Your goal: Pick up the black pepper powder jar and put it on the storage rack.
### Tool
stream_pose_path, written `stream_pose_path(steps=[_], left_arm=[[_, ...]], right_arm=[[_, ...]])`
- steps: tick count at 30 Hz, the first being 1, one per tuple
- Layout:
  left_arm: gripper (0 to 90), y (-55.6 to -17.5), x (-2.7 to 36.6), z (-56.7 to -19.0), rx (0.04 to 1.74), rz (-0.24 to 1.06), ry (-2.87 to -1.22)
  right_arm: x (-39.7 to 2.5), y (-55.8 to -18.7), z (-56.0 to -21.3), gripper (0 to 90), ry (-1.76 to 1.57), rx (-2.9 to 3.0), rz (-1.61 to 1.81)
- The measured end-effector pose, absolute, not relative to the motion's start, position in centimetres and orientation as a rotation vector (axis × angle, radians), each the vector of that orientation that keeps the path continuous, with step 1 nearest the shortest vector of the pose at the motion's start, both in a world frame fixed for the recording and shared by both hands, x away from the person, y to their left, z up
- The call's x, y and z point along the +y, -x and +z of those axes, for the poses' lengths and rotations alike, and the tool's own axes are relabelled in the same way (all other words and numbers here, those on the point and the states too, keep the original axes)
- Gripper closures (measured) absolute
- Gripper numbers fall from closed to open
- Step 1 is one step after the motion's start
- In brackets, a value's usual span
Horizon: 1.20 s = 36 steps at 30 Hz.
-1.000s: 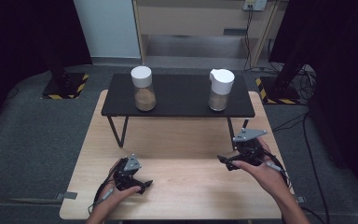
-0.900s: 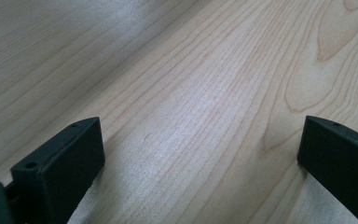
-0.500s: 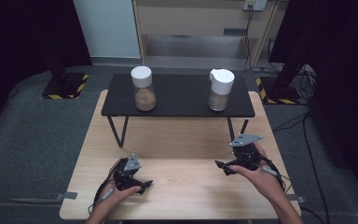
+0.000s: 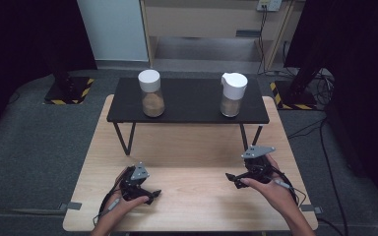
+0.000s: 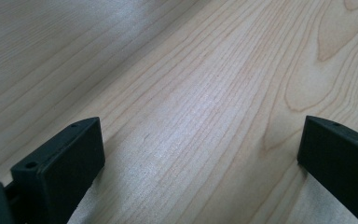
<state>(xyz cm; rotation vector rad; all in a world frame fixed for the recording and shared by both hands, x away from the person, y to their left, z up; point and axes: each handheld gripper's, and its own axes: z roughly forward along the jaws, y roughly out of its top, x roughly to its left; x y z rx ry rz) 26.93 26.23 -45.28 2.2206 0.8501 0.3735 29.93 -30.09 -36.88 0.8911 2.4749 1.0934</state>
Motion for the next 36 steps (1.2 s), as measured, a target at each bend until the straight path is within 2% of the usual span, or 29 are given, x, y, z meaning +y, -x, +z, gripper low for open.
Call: stream_pose_path(steps=[36], left_arm=[[0.0, -26.9, 26.2, -45.3, 0.851, 0.374, -2.221]], right_arm=[[-30.1, -29.6, -40.8, 4.5, -0.950, 2.509, 1.107]])
